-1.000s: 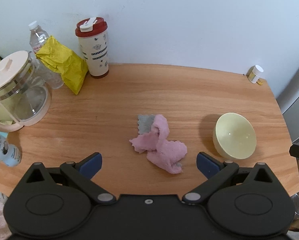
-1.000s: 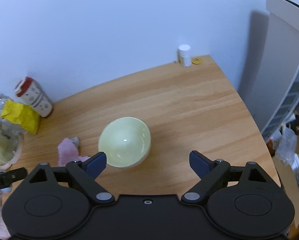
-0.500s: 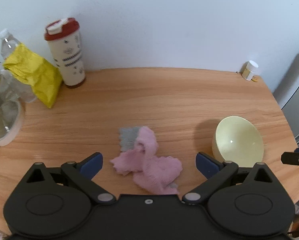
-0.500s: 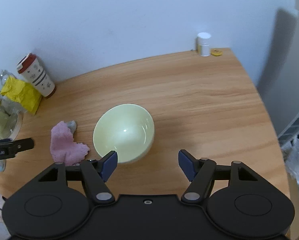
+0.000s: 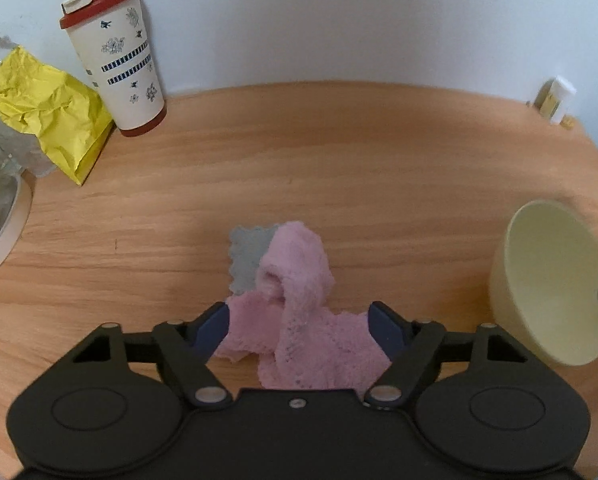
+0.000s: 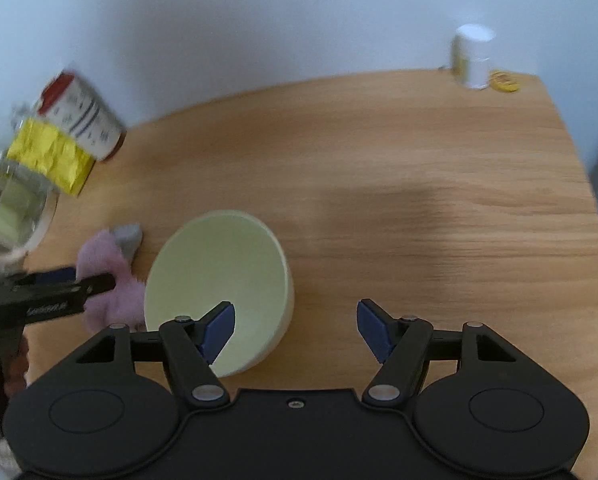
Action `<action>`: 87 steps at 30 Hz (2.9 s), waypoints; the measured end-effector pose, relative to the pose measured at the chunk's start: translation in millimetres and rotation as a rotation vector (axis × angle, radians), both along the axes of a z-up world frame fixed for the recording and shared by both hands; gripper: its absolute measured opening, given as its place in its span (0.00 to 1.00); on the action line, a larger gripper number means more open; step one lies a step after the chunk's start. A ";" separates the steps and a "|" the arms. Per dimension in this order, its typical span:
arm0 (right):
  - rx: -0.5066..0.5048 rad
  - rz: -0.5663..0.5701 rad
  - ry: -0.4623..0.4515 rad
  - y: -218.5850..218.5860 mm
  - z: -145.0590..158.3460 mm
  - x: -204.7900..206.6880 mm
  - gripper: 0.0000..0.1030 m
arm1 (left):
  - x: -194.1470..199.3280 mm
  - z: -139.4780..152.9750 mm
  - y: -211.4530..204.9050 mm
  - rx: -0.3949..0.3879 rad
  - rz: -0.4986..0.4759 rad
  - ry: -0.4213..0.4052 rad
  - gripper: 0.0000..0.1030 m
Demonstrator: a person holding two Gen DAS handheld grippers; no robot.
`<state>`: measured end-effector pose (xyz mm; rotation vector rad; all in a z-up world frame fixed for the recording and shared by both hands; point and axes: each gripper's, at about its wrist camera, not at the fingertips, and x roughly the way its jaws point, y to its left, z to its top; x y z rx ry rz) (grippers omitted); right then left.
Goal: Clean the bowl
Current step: 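Lower the left tool onto the pink cloth and close its fingers, then lift the pink cloth with the left tool and carry it into the bowl, then wipe the cloth around the bowl interior with the left tool while the right tool steadies the bowl rim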
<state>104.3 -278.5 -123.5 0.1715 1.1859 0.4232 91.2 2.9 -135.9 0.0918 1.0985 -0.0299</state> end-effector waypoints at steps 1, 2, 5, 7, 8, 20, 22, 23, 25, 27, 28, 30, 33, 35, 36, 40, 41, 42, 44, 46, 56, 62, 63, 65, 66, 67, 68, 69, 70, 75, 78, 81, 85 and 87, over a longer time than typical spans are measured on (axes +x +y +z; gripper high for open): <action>0.004 0.017 0.004 0.8 -2.6 0.4 0.71 | -0.9 -2.7 -0.5 0.002 -0.012 0.009 0.49; 0.007 0.034 0.009 1.6 -5.2 0.8 0.71 | -1.9 -5.4 -0.9 0.005 -0.023 0.018 0.33; 0.018 0.053 0.022 1.8 -10.6 4.1 0.71 | -3.8 -9.8 -3.8 0.053 -0.038 0.024 0.26; 0.027 0.065 0.032 2.1 -14.2 6.6 0.71 | -5.6 -10.5 -5.5 0.065 -0.044 0.029 0.26; 0.032 0.070 0.036 2.3 -16.0 7.9 0.71 | -6.6 -10.4 -5.7 0.065 -0.045 0.028 0.26; 0.063 0.076 0.085 4.3 -34.8 13.4 0.70 | -7.4 23.6 -8.4 -0.049 0.001 -0.017 0.09; 0.075 0.062 0.096 1.4 -37.4 14.3 0.68 | -8.9 43.4 -15.2 -0.108 -0.010 -0.054 0.09; 0.079 0.062 0.097 0.8 -37.9 14.2 0.68 | -9.7 53.9 -18.7 -0.139 -0.016 -0.073 0.09; 0.078 0.062 0.087 1.0 -37.2 13.2 0.68 | -10.5 68.1 -25.7 -0.197 -0.024 -0.087 0.09; 0.082 0.058 0.083 -0.5 -35.6 13.0 0.68 | -11.8 79.6 -34.6 -0.262 -0.055 -0.089 0.09; 0.085 0.055 0.084 -1.8 -35.2 13.1 0.68 | -12.5 85.4 -39.2 -0.294 -0.071 -0.090 0.09; 0.087 0.047 0.084 -4.0 -34.5 13.2 0.68 | -13.4 93.3 -51.3 -0.331 -0.120 -0.078 0.09; 0.093 0.039 0.079 -6.8 -33.1 13.0 0.68 | -11.1 95.7 -63.3 -0.362 -0.169 -0.060 0.09; 0.108 0.040 0.058 -10.2 -30.2 11.3 0.68 | -7.7 93.9 -73.1 -0.361 -0.207 -0.044 0.09; 0.108 0.039 0.051 -10.4 -29.6 10.8 0.68 | -4.4 89.5 -78.1 -0.364 -0.223 -0.025 0.09; 0.086 0.036 0.028 -11.5 -30.7 9.6 0.59 | 6.9 69.5 -94.2 -0.362 -0.264 0.038 0.09; 0.086 0.035 0.030 -12.8 -31.4 9.7 0.54 | 10.3 63.6 -98.6 -0.360 -0.273 0.055 0.09; 0.087 0.033 0.032 -14.2 -32.1 9.8 0.45 | 13.9 56.7 -102.9 -0.357 -0.275 0.072 0.09; 0.100 0.017 0.046 -12.2 -35.2 13.3 0.43 | 19.6 44.2 -110.2 -0.348 -0.277 0.099 0.09; 0.113 0.018 0.054 -11.6 -36.8 15.9 0.43 | 24.2 33.8 -115.0 -0.337 -0.272 0.118 0.09; 0.064 0.048 0.060 -3.7 -48.7 26.7 0.32 | 37.0 1.5 -120.2 -0.314 -0.219 0.174 0.09; 0.023 0.120 0.055 5.6 -50.0 28.1 0.26 | 42.6 -7.2 -121.1 -0.284 -0.180 0.177 0.08; 0.017 0.134 0.054 6.6 -49.4 27.5 0.21 | 44.6 -7.9 -121.8 -0.277 -0.170 0.178 0.08; 0.013 0.152 0.054 6.9 -49.0 25.9 0.19 | 45.3 -7.6 -121.3 -0.277 -0.165 0.176 0.08; 0.015 0.148 0.055 5.9 -49.4 26.1 0.19 | 45.5 -7.5 -121.3 -0.277 -0.163 0.175 0.08; 0.016 0.150 0.056 5.7 -49.7 26.8 0.19 | 44.6 -6.4 -120.4 -0.276 -0.163 0.173 0.08; 0.016 0.152 0.058 5.5 -50.0 27.4 0.19 | 44.6 -6.6 -120.0 -0.276 -0.158 0.167 0.07; 0.016 0.154 0.057 6.3 -49.9 27.1 0.19 | 44.8 -6.9 -119.2 -0.279 -0.148 0.161 0.07; 0.015 0.156 0.058 5.9 -49.7 26.9 0.19 | 45.3 -6.8 -118.2 -0.289 -0.132 0.154 0.07; -0.004 0.184 0.047 9.1 -47.9 23.2 0.21 | 48.4 -7.9 -116.4 -0.317 -0.070 0.149 0.08; -0.010 0.183 0.059 11.2 -47.3 21.1 0.22 | 47.3 -5.2 -117.1 -0.310 -0.084 0.159 0.13; -0.024 0.190 0.047 11.3 -43.0 18.1 0.23 | 42.8 3.2 -114.7 -0.308 -0.115 0.158 0.28; -0.039 0.221 0.002 11.6 -32.7 12.7 0.26 | 34.2 21.1 -113.2 -0.289 -0.185 0.128 0.42; -0.045 0.243 -0.014 10.2 -28.2 11.2 0.26 | 30.3 29.7 -113.0 -0.277 -0.211 0.111 0.42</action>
